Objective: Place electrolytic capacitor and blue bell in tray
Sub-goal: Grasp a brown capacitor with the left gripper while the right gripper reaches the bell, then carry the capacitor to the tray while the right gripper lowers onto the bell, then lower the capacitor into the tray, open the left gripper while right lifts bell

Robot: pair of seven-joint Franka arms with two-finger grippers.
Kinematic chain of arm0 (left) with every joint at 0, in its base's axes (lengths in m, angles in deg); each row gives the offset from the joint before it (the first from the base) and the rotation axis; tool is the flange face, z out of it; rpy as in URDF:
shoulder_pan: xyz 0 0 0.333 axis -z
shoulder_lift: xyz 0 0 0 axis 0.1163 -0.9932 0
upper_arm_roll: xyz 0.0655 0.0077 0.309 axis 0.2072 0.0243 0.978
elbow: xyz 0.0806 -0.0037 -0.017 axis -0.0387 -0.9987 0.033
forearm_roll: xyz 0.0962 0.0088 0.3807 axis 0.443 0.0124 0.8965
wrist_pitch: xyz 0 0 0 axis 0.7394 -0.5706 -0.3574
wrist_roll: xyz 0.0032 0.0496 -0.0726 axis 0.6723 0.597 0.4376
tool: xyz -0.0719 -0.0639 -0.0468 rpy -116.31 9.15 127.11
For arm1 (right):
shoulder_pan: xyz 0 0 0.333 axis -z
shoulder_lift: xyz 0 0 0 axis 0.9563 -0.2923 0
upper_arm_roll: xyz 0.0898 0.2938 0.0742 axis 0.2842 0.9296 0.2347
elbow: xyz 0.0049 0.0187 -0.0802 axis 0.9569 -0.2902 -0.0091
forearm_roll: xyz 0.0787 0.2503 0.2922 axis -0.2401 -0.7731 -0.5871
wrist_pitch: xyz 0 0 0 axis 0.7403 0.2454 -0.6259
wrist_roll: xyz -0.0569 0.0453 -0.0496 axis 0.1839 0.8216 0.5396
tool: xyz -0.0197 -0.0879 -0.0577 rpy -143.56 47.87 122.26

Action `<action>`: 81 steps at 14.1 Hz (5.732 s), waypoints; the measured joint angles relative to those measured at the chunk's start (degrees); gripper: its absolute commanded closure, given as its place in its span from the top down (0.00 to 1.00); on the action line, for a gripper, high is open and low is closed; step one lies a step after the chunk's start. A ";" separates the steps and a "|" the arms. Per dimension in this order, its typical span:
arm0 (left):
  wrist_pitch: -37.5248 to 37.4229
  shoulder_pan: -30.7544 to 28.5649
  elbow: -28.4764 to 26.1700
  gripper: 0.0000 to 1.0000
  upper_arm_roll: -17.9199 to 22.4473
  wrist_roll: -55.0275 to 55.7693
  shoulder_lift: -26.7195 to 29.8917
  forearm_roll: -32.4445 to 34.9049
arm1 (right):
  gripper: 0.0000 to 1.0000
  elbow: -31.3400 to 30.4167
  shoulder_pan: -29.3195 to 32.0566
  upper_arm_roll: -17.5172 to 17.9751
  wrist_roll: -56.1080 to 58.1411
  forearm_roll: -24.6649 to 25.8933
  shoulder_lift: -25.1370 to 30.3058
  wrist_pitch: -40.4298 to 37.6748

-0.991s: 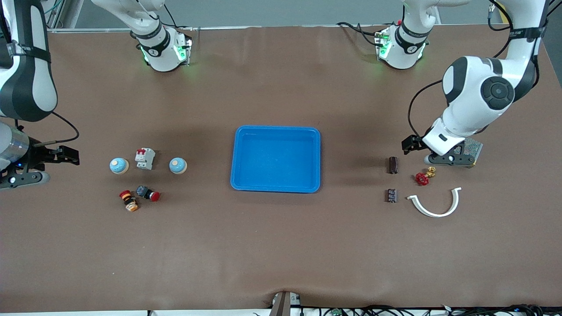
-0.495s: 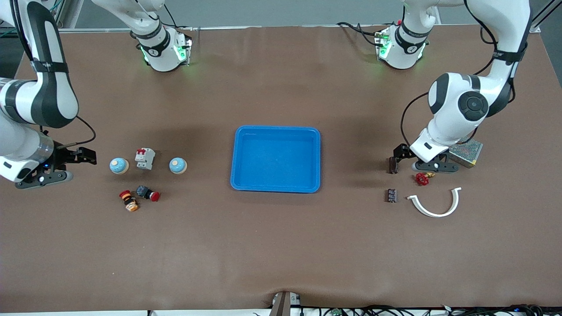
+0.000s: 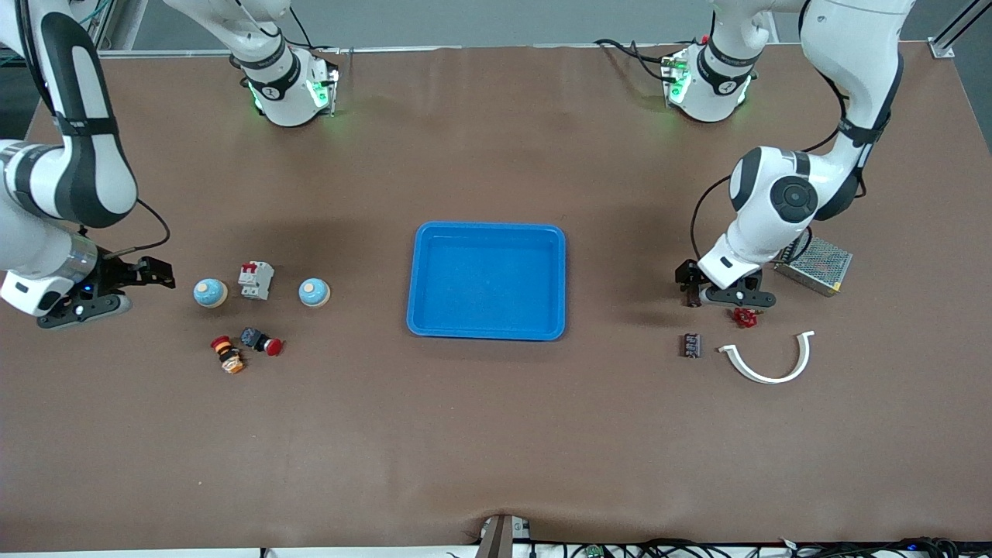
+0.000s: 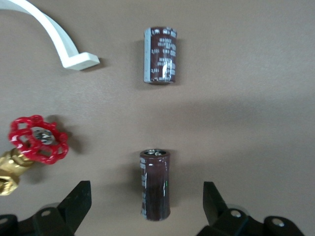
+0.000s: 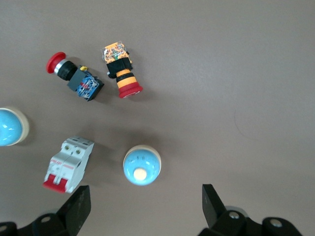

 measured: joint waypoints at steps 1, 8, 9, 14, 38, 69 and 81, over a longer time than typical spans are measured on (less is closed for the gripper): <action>0.89 0.00 -0.04 1.00 0.00 0.00 -0.78 0.02 | 1.00 -2.27 0.00 0.01 0.22 0.00 0.01 3.05; 3.01 0.04 -0.06 1.00 0.01 0.03 -3.99 0.15 | 1.00 -8.16 0.00 0.02 2.68 0.00 0.12 8.46; 3.13 0.05 -0.06 1.00 0.01 0.03 -4.14 0.16 | 1.00 -8.27 0.01 -0.01 3.15 0.00 0.15 8.59; 3.26 0.06 -0.03 0.00 0.11 0.16 -4.20 1.14 | 1.00 -11.85 0.13 -0.22 5.91 0.00 -0.01 14.28; -19.13 4.09 11.63 0.00 -9.00 74.70 1.33 1.41 | 1.00 -12.79 0.70 -0.19 10.44 0.00 -8.82 21.39; -16.08 23.90 26.07 0.00 -11.11 129.93 -15.55 2.04 | 0.23 -12.44 0.70 -0.04 11.27 0.00 -10.42 23.04; -16.08 25.19 28.71 0.00 -10.89 135.14 -19.98 8.97 | 0.22 25.25 -9.92 1.52 -9.70 -0.52 -1.71 -31.43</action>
